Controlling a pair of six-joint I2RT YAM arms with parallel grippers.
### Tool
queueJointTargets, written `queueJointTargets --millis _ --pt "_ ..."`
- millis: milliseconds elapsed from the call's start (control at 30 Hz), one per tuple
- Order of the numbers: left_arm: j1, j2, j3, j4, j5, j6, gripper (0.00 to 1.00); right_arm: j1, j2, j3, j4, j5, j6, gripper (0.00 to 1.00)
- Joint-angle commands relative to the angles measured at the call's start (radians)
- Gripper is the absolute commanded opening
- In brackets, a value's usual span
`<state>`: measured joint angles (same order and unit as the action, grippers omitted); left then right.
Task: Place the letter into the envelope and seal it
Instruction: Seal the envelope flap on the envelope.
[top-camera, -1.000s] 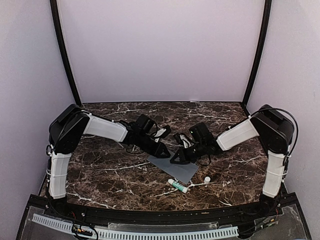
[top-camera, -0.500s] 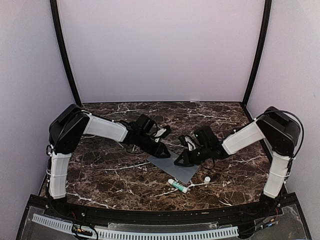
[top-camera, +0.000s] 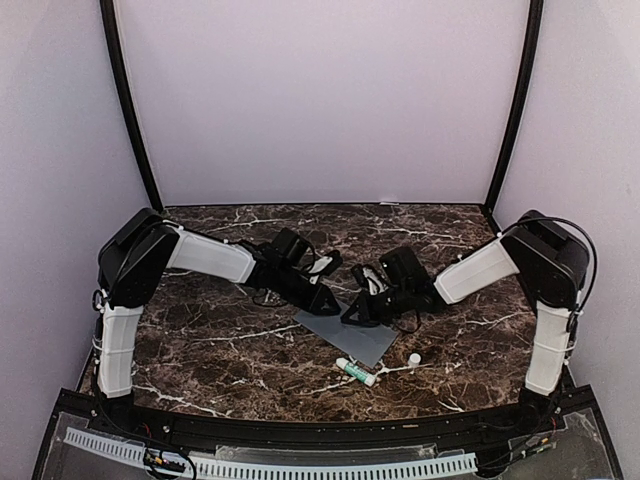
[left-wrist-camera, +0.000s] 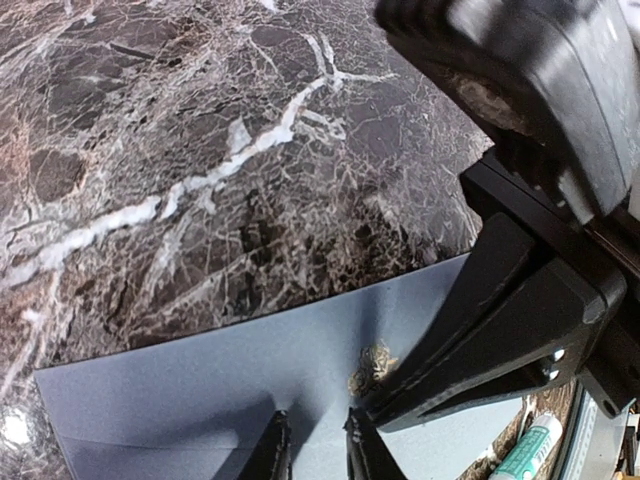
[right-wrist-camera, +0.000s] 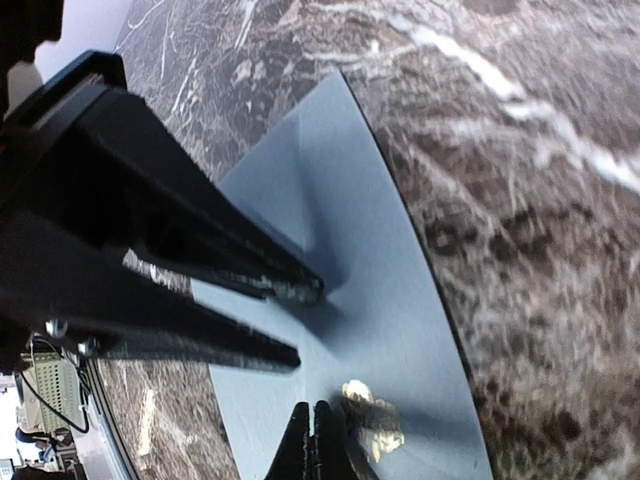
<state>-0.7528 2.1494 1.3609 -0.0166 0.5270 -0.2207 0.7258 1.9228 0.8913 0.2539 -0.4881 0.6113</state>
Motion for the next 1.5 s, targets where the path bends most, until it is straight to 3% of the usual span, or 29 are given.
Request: queueJointTargets --millis 0,233,700,1467 --pt "0.001 0.031 0.009 -0.078 -0.025 0.017 0.19 0.005 0.078 0.04 -0.058 0.089 0.02 0.0" --pt "0.002 0.033 0.011 -0.081 -0.027 0.017 0.19 0.005 0.075 0.031 -0.062 0.104 0.025 0.0" --pt "0.001 0.038 0.018 -0.083 -0.012 0.011 0.19 0.006 -0.102 -0.225 -0.043 0.159 0.079 0.0" --pt "0.002 0.045 0.024 -0.084 -0.003 0.012 0.19 0.018 0.08 0.043 -0.077 0.129 0.048 0.0"
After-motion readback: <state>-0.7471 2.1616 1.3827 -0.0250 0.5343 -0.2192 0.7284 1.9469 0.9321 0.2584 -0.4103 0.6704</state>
